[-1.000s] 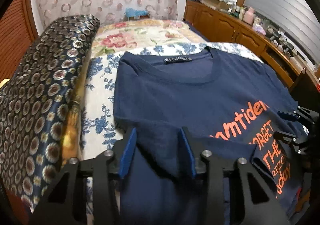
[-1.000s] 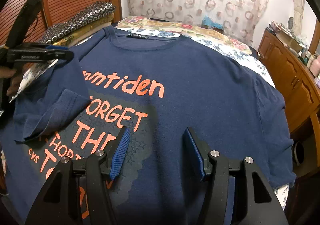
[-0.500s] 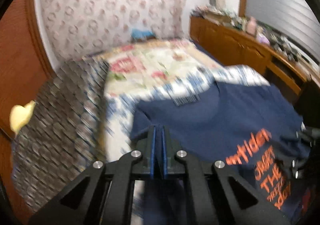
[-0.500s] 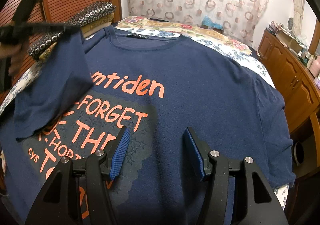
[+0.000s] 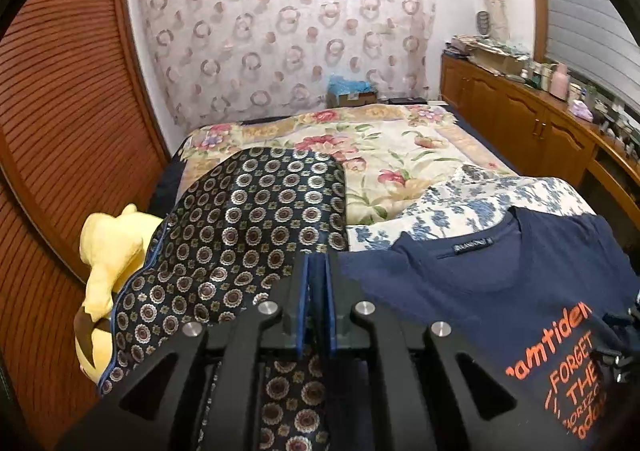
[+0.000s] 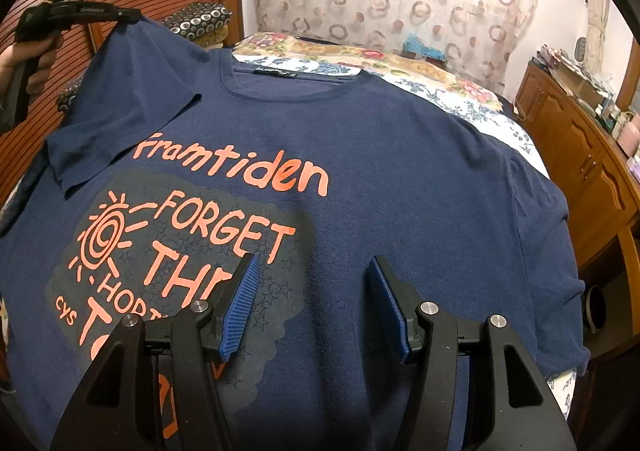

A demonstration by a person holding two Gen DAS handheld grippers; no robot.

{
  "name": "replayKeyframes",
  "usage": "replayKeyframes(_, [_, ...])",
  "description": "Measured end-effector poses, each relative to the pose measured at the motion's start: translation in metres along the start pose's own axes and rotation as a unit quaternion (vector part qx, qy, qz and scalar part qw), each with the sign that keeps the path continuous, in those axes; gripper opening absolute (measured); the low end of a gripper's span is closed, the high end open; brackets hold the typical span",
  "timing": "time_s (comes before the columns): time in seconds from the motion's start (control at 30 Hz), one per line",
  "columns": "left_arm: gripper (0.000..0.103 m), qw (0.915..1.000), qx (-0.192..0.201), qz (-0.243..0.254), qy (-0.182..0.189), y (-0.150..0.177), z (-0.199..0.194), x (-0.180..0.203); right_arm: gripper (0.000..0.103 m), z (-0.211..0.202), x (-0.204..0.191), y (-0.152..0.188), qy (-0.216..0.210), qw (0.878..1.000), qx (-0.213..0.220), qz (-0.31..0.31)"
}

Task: Fold small clothes
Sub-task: 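Grasp the side edge with the left gripper, fold it inward, release, then move the right gripper to the sleeve on the other side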

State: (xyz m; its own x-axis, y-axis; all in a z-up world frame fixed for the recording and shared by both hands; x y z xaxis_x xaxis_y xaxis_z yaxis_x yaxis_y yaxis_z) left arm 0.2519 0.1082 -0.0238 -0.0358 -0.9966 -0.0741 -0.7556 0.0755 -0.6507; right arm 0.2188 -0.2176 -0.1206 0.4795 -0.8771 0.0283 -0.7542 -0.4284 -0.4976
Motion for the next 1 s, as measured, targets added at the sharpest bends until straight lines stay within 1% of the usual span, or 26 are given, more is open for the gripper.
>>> replayKeyframes(0.07, [0.012,0.9999,0.008,0.006,0.007,0.004,-0.008,0.006,0.058,0.0,0.0,0.0,0.0,1.0,0.0,0.0])
replayKeyframes(0.13, [0.024,0.9995,0.016,0.012,0.023,0.01,-0.018,0.01,0.058,0.0,0.0,0.0,-0.001,1.0,0.0,0.0])
replayKeyframes(0.23, [0.029,0.9985,0.02,0.016,0.048,0.022,-0.033,0.017,0.058,0.0,0.0,0.0,0.0,1.0,0.0,0.0])
replayKeyframes(0.27, [0.03,0.9982,0.02,0.018,0.054,0.021,-0.033,0.025,0.058,0.0,0.0,0.0,-0.001,1.0,0.0,0.0])
replayKeyframes(0.33, [0.037,0.9975,0.02,0.023,0.064,0.029,-0.04,0.033,0.058,0.0,0.0,0.0,-0.001,1.0,0.0,0.0])
replayKeyframes(0.47, [0.041,0.9951,0.019,0.026,0.094,0.051,-0.051,0.05,0.058,0.0,0.0,0.001,-0.001,1.0,0.0,0.0])
replayKeyframes(0.5, [0.045,0.9947,0.015,0.026,0.098,0.057,-0.05,0.055,0.058,0.0,0.0,0.001,-0.001,1.0,0.0,0.0])
replayKeyframes(0.6, [0.048,0.9936,-0.005,0.036,0.107,0.078,-0.043,0.071,0.058,0.0,0.0,0.0,-0.001,1.0,0.0,0.0])
replayKeyframes(0.7, [0.051,0.9926,-0.028,0.047,0.109,0.096,-0.03,0.085,0.058,0.0,0.001,0.001,-0.001,1.0,0.001,0.0])
replayKeyframes(0.83, [0.052,0.9907,-0.06,0.063,0.105,0.112,-0.012,0.102,0.058,0.0,0.001,0.001,-0.001,1.0,0.001,0.0])
replayKeyframes(1.0, [0.053,0.9885,-0.083,0.072,0.104,0.124,0.001,0.114,0.058,0.0,0.001,0.001,-0.001,1.0,0.001,0.0])
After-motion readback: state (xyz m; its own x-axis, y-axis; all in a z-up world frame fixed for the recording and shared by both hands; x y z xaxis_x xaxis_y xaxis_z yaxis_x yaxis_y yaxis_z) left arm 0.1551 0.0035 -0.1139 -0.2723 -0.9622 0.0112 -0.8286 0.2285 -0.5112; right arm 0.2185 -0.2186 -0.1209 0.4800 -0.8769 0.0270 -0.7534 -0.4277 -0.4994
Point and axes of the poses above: each gripper's, at about its wrist camera, not at the fingertips, and z roughly the way its jaws point, x to its right, y to its underside, the point moved 1 cm from there along z, roughly the way its jaws point, and after that the axes turned 9 degrees about -x, right-handed, at the moved point
